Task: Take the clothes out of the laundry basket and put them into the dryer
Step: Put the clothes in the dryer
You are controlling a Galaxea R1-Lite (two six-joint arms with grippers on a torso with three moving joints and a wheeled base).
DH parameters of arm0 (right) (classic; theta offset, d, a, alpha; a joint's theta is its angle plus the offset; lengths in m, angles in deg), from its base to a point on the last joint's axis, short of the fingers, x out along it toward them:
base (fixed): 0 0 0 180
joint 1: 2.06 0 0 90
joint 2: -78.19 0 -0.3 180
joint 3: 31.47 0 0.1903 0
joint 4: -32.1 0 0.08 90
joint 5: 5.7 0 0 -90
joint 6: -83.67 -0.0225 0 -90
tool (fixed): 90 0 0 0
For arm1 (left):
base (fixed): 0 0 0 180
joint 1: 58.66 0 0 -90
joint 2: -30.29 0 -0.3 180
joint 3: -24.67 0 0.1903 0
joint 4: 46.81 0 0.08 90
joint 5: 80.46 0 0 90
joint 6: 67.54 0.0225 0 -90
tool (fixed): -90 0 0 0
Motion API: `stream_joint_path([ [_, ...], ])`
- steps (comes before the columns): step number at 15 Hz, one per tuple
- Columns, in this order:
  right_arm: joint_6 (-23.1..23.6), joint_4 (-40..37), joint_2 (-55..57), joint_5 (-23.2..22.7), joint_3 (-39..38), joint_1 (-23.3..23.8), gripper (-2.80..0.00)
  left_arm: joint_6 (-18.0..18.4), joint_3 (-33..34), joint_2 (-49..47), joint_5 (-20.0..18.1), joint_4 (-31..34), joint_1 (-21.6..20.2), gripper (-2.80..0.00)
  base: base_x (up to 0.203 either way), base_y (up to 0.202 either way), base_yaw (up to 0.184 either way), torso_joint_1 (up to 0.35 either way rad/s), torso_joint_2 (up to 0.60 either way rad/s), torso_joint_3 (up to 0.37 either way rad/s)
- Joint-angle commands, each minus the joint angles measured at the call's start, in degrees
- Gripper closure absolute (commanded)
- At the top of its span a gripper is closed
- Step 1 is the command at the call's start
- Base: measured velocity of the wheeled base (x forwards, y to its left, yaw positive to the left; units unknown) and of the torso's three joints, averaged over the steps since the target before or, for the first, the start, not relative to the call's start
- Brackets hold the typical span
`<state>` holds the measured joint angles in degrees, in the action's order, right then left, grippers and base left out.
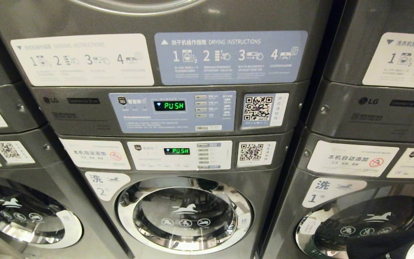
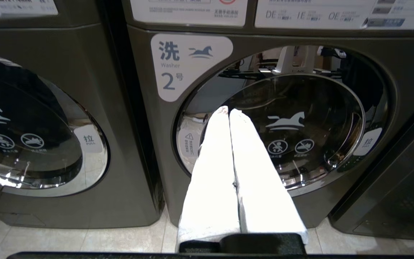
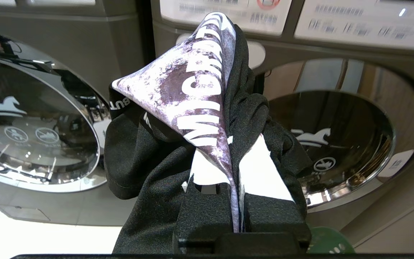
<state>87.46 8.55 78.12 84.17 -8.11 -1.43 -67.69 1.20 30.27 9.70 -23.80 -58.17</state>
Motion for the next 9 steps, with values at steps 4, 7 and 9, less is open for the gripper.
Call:
stream_joint_path([
  [4,0.3,0.0,0.0,0.0,0.1,0.0,0.00,0.0,0.0,0.0,0.0,0.0,0.0,0.00,0.000,0.000,0.000,0.249,-0.59,-0.342],
  [7,0.3,0.0,0.0,0.0,0.0,0.0,0.00,0.0,0.0,0.0,0.0,0.0,0.0,0.00,0.000,0.000,0.000,0.231,-0.53,-0.301],
  [9,0.3,0.0,0.0,0.0,0.1,0.0,0.00,0.0,0.0,0.0,0.0,0.0,0.0,0.00,0.000,0.000,0.000,0.181,-0.38,-0.214],
])
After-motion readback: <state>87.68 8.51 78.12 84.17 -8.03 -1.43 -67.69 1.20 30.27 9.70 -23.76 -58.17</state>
